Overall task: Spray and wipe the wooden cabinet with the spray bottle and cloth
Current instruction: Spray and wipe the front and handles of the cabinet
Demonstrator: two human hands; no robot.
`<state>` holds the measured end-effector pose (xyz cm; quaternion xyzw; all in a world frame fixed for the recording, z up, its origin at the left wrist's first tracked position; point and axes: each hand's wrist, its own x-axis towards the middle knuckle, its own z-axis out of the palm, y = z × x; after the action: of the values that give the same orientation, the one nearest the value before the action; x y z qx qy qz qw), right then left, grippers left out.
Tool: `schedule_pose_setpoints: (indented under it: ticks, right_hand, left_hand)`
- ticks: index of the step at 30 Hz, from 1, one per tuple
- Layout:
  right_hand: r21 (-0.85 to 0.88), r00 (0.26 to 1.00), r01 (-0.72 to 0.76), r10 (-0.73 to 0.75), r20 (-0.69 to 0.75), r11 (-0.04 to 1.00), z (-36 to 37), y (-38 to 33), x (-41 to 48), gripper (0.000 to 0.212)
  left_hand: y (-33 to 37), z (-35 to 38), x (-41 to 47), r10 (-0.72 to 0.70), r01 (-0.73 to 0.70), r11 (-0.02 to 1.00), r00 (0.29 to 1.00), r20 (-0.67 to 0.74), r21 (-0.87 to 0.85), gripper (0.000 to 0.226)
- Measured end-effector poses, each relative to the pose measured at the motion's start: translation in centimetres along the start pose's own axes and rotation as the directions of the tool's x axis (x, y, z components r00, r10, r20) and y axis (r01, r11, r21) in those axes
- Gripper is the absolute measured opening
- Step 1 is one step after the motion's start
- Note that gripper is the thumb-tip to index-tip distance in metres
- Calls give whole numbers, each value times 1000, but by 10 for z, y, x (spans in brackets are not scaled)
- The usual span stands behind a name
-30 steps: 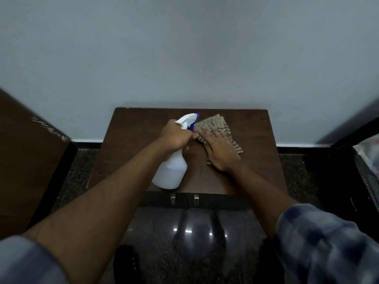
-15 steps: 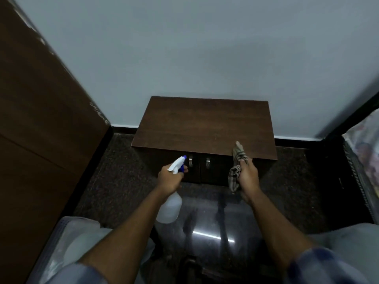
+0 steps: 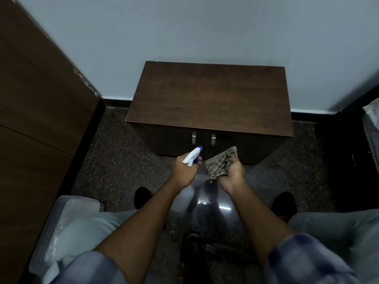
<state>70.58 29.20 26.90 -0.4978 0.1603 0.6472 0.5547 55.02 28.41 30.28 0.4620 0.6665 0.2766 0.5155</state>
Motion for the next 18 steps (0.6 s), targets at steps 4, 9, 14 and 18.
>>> schedule_pose_setpoints:
  ticks: [4, 9, 14, 18]
  right_hand:
    - [54, 1000, 4, -3, -13, 999, 42, 1, 13, 47]
    - [163, 985, 39, -10, -173, 986, 102, -3, 23, 46]
    - [31, 976, 40, -33, -216, 999, 112, -4, 28, 43]
    - [373, 977, 0, 79, -198, 928, 129, -28, 33, 53]
  left_hand:
    - [-4, 1, 11, 32, -33, 999, 999, -36, -20, 44]
    - [-10, -2, 18, 49, -51, 997, 997, -55, -52, 37]
    - [-11, -7, 29, 16, -23, 994, 998, -67, -109, 47]
    - [-10, -13, 39, 18, -26, 993, 997, -74, -115, 47]
